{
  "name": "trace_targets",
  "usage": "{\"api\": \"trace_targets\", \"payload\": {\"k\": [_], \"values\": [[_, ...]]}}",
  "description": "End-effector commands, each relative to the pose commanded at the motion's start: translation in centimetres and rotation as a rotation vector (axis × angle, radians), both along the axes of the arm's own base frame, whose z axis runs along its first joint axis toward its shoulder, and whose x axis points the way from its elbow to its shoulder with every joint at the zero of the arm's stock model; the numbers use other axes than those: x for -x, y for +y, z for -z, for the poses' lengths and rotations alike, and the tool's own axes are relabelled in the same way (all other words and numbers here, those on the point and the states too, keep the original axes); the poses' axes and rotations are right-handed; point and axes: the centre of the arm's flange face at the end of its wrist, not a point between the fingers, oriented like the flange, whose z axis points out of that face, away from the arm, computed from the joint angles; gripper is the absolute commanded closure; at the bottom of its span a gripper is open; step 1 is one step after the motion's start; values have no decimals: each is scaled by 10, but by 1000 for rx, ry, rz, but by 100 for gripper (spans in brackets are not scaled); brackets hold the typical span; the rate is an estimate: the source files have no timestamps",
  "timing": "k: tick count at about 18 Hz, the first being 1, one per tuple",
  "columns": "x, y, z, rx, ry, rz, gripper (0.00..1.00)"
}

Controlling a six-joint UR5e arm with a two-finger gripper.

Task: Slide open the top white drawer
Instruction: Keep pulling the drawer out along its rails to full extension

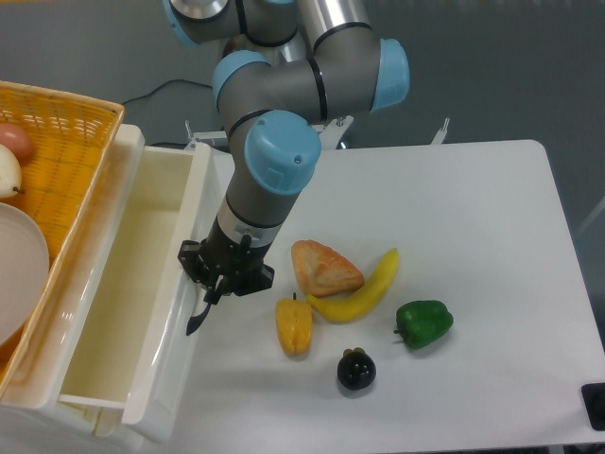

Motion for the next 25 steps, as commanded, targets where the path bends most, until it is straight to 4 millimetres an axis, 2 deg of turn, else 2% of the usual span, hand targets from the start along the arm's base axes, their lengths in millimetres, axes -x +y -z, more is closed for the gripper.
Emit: {"api": "trace_targets", "payload": {"k": [25], "values": [[44,-32,2,1,10,-10,84]]}}
